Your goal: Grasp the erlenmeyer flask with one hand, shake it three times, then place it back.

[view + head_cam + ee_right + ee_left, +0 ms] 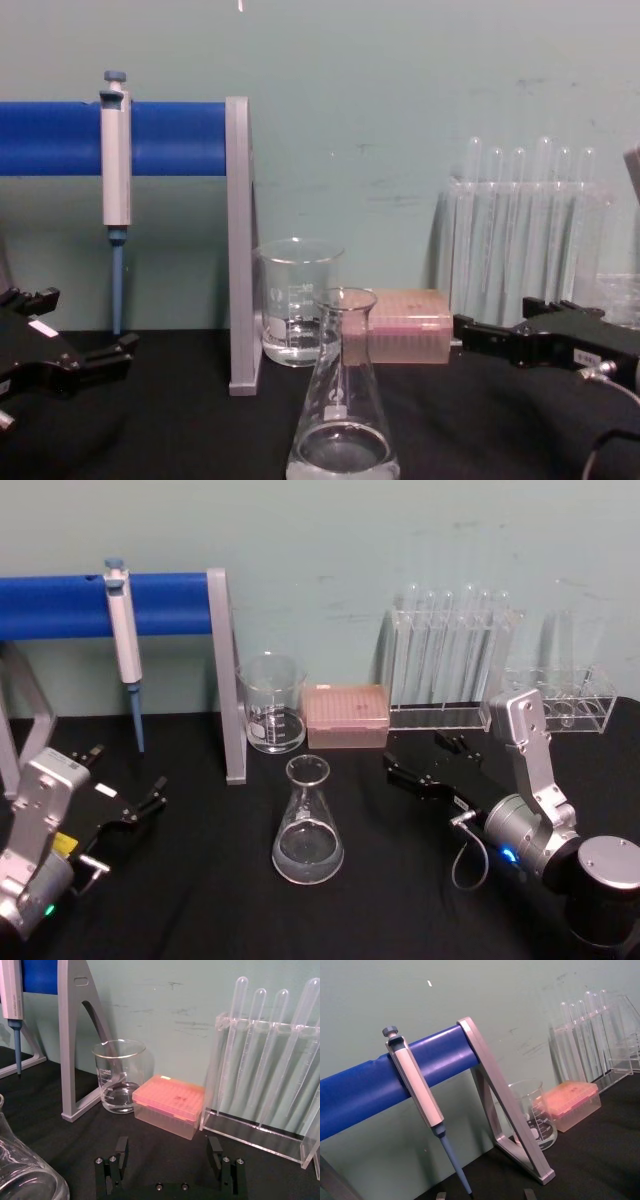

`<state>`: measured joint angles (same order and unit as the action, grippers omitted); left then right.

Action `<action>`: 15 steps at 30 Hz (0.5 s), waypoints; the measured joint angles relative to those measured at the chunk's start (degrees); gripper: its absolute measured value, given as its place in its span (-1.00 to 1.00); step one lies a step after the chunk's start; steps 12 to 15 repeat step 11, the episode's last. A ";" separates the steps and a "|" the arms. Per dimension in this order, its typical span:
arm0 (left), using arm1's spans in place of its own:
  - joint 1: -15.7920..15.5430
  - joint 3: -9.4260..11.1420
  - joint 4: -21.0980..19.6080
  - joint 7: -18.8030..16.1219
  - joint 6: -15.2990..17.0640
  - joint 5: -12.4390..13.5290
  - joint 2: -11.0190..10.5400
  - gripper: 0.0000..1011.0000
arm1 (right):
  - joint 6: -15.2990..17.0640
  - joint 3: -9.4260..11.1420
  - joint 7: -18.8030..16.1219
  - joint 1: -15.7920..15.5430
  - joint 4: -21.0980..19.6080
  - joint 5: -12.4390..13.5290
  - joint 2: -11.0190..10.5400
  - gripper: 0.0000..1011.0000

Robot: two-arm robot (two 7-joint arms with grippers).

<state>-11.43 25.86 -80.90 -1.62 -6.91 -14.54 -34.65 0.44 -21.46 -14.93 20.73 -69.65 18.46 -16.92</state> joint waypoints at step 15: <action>0.00 0.00 0.00 0.00 0.00 0.00 0.00 0.98 | -0.06 -0.01 0.05 -0.05 -0.05 0.05 -0.05 0.98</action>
